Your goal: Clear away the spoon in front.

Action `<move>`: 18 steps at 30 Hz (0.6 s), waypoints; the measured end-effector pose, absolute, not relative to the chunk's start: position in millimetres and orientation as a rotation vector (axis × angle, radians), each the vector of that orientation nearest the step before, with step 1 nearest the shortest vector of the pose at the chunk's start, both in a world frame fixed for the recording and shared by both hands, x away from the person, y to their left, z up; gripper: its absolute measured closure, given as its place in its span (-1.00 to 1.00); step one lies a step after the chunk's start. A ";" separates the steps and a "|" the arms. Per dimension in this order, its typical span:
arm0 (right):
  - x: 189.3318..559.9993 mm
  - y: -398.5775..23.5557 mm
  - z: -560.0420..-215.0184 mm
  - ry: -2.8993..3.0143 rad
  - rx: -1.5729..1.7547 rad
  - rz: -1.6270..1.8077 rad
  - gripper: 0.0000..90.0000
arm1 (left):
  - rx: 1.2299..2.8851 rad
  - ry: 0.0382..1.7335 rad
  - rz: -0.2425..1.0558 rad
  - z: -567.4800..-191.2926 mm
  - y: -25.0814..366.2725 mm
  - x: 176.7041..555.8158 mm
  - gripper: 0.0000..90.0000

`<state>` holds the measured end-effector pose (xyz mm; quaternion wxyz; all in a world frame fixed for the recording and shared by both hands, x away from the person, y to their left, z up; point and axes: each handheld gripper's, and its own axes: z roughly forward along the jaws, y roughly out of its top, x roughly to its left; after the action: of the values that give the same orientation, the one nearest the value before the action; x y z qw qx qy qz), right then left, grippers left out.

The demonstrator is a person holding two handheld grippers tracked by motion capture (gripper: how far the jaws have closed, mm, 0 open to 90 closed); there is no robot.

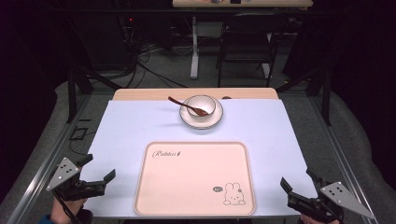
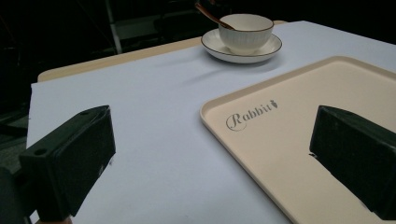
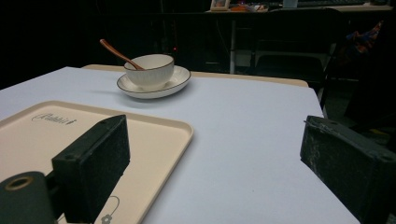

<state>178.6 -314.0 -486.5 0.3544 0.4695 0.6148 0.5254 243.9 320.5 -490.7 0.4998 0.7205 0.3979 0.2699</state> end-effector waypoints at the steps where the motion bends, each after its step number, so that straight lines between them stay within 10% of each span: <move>1: 178.6 -314.1 -486.5 1.588 1.211 1.358 -0.84 | 1.744 0.963 0.652 -490.8 320.4 244.0 -1.00; 18: 179.2 -313.9 -486.6 1.594 1.209 1.353 -0.82 | 1.751 0.990 0.667 -491.3 318.5 246.4 -1.00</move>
<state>179.2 -313.9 -486.6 0.3555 0.4679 0.6169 0.5236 246.4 318.5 -491.3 0.4893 0.7205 0.4076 0.2747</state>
